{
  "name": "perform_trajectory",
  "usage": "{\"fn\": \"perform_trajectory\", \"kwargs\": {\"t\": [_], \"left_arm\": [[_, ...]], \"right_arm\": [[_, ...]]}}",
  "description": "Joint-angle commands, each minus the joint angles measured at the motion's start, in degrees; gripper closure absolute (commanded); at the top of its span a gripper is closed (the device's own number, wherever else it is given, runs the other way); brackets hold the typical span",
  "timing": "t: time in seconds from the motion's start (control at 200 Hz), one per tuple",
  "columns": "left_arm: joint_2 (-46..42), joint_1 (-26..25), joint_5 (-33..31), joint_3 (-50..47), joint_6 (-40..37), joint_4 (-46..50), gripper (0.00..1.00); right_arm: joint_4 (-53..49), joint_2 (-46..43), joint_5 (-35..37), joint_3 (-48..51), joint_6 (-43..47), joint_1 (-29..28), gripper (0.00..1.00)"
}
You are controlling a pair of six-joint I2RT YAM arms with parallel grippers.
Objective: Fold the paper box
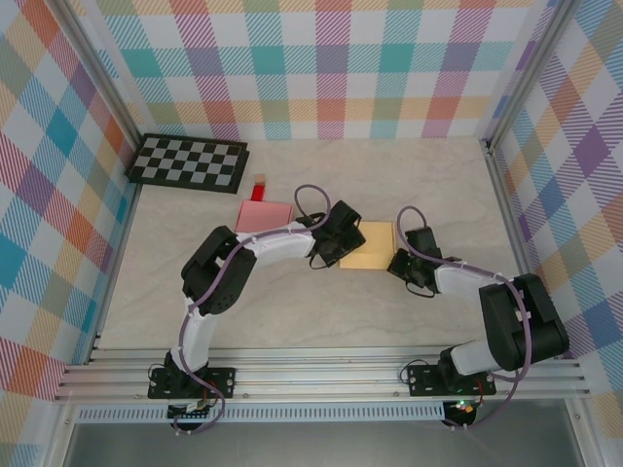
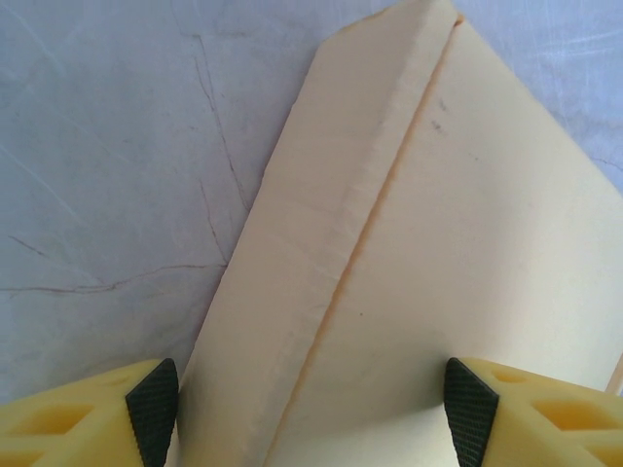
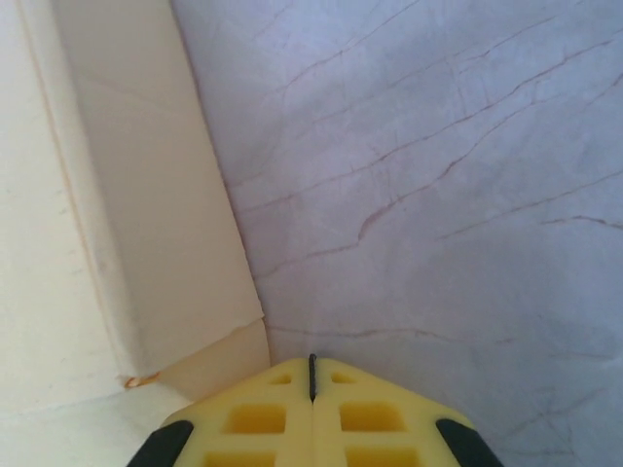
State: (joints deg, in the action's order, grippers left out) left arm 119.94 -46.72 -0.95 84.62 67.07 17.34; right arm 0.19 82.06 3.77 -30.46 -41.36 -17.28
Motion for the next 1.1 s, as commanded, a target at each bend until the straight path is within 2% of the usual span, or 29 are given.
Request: {"fn": "perform_trajectory", "kwargs": {"t": [0.0,0.135,0.275,0.515,0.7,0.895,1.095], "left_arm": [[3.1,0.4,0.5,-2.6,-0.9,6.6,0.27],[2.8,0.3,0.8,-2.6,-0.9,6.3,0.28],[2.9,0.3,0.8,-2.6,-0.8,6.2,0.28],[3.2,0.6,-0.1,-2.8,-1.0,6.5,0.28],[3.3,0.8,-0.4,-3.1,-1.0,6.6,0.28],[3.1,1.0,-0.8,-3.1,-1.0,6.7,0.28],[2.8,0.9,-1.1,-3.3,-1.0,6.9,0.28]], "right_arm": [[8.2,3.1,-0.7,-0.2,-2.2,-0.7,0.94],[7.9,3.7,0.3,-2.2,-2.7,-2.7,0.92],[6.6,3.8,-2.5,-3.7,-5.6,-2.9,0.91],[-4.4,-3.2,-2.1,-4.5,-4.5,-3.9,0.89],[-6.2,-8.0,-4.6,-3.2,-4.8,-4.6,0.89],[-0.3,-7.0,-8.6,-2.3,-8.8,-6.5,0.89],[6.6,-2.1,-8.7,-3.3,-13.0,-10.8,0.90]]}}
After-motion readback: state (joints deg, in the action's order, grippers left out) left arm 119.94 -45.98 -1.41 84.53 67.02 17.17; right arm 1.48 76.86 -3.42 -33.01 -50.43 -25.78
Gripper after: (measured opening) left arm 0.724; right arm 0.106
